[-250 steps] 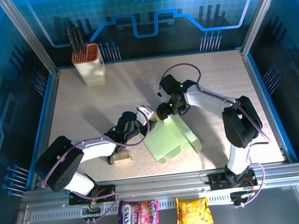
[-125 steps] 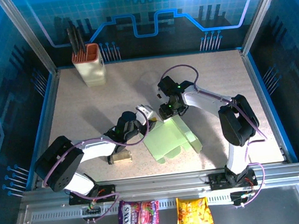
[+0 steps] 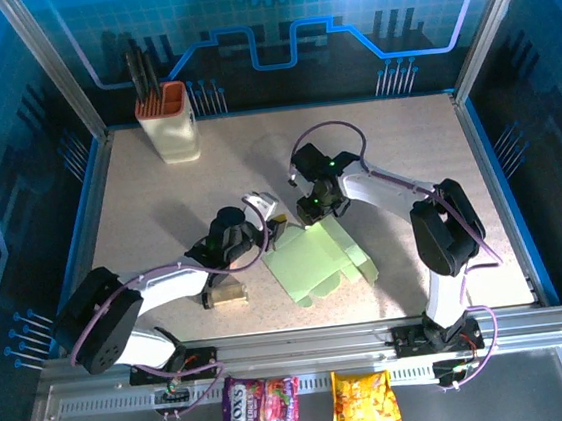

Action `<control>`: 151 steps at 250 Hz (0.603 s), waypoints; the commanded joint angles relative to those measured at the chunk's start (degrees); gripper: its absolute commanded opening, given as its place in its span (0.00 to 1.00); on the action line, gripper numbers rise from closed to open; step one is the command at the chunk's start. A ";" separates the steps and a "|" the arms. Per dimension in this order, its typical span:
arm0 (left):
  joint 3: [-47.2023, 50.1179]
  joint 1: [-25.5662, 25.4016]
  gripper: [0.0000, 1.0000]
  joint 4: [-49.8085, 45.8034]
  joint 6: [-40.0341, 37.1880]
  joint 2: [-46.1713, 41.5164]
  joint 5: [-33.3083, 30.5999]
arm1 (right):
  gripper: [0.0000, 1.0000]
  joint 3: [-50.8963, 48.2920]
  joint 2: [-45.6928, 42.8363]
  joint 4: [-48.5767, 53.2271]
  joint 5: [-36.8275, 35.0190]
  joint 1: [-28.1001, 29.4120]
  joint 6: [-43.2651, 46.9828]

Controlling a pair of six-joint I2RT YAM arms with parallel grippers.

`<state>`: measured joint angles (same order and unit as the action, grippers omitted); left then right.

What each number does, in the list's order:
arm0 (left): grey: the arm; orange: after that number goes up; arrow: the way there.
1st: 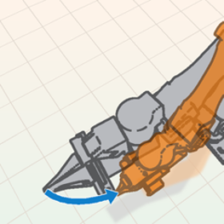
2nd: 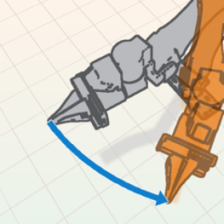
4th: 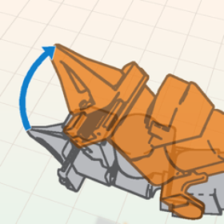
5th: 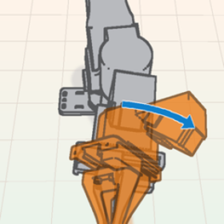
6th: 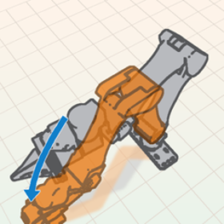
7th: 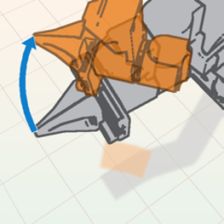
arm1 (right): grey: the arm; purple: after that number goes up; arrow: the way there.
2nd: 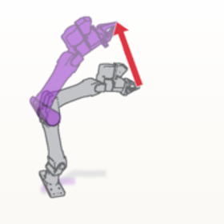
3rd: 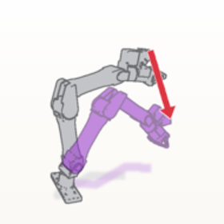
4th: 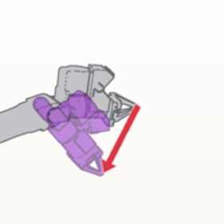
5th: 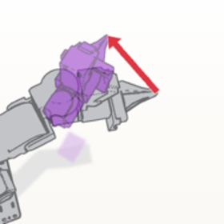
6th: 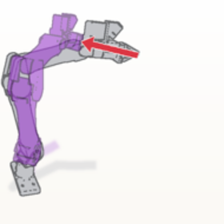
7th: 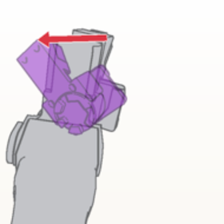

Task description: Fold the paper box

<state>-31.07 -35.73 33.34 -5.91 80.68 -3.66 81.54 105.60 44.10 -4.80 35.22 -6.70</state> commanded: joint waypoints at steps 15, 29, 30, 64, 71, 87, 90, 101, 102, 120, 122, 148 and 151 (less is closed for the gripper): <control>1.57 2.28 0.47 -1.61 3.76 -2.95 1.66 | 0.34 5.06 3.82 5.00 -0.42 1.55 5.35; 1.77 2.58 0.48 -2.08 4.00 -3.46 1.80 | 0.36 5.55 4.92 5.34 -1.41 1.98 4.71; 1.83 2.63 0.48 -2.11 4.03 -3.49 1.76 | 0.36 5.55 4.99 5.32 -1.52 2.01 4.65; 2.77 3.11 0.49 -2.27 4.59 -4.29 1.86 | 0.47 6.15 6.78 4.99 -2.23 2.87 2.81; 2.93 3.23 0.49 -2.24 4.67 -4.39 2.00 | 0.49 6.26 7.10 4.82 -2.23 2.98 2.39; 3.24 3.29 0.49 -2.23 4.80 -4.48 1.95 | 0.55 6.33 7.67 4.17 -2.65 3.14 1.59; 3.23 3.33 0.49 -2.14 4.77 -4.47 1.95 | 0.56 6.35 7.73 4.10 -2.74 3.18 1.45; 3.37 3.38 0.49 -2.24 4.87 -4.48 1.99 | 0.59 6.28 7.94 3.52 -2.89 3.27 1.05; 3.38 3.38 0.49 -2.23 4.91 -4.48 1.99 | 0.59 6.23 7.95 3.44 -2.96 3.32 1.02; 3.49 3.47 0.49 -2.07 5.01 -4.48 1.95 | 0.62 5.91 8.26 2.49 -3.29 3.49 0.46; 3.48 3.54 0.49 -2.12 4.96 -4.48 1.98 | 0.62 5.91 8.29 2.36 -3.31 3.53 0.46; 3.41 3.65 0.49 -1.80 5.13 -4.24 2.02 | 0.64 5.24 8.32 0.90 -4.22 3.63 0.02; 3.45 3.67 0.49 -1.81 5.17 -4.30 2.07 | 0.64 4.94 8.26 0.71 -4.24 3.60 0.03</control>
<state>-28.23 -32.56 31.33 -1.63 77.49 -2.92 87.00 113.54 46.06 -7.40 37.95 -5.34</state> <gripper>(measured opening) 0.493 0.634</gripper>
